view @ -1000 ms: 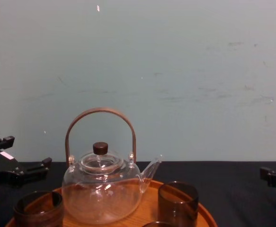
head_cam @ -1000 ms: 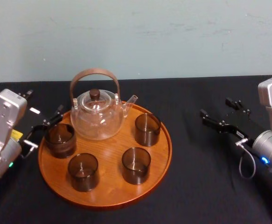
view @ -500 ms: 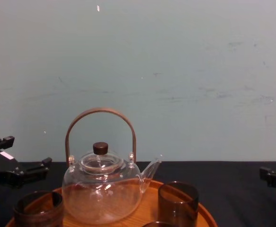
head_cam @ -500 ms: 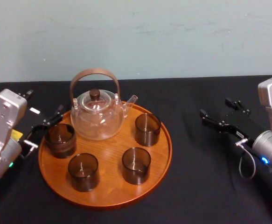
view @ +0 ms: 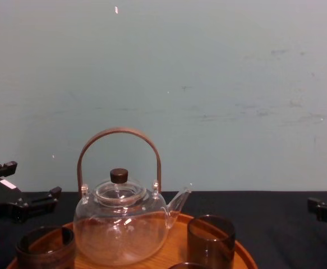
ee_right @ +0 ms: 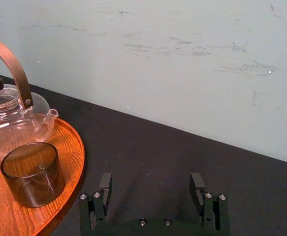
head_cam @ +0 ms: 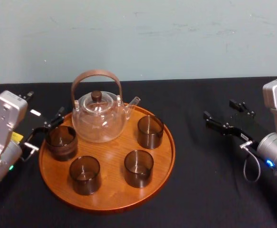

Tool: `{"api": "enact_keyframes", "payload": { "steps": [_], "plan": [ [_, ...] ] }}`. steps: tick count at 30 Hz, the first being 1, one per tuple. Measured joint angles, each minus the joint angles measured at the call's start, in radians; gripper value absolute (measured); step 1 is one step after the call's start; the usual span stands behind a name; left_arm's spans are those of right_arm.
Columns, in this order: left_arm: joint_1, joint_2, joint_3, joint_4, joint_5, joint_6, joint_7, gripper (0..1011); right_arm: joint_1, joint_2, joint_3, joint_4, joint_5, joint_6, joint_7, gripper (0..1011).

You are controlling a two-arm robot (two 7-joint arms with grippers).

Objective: Pick up the glass from the table and place it on the tray.

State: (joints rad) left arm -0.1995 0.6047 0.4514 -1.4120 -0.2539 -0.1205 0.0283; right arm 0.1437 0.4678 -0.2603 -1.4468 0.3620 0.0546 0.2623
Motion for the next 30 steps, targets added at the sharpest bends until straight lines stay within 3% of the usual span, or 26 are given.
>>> {"api": "enact_keyframes", "payload": {
  "steps": [30],
  "plan": [
    [0.000, 0.000, 0.000, 0.000, 0.000, 0.000, 0.000, 1001, 0.000, 0.000, 0.000, 0.000, 0.000, 0.000, 0.000, 1003]
  ]
}}
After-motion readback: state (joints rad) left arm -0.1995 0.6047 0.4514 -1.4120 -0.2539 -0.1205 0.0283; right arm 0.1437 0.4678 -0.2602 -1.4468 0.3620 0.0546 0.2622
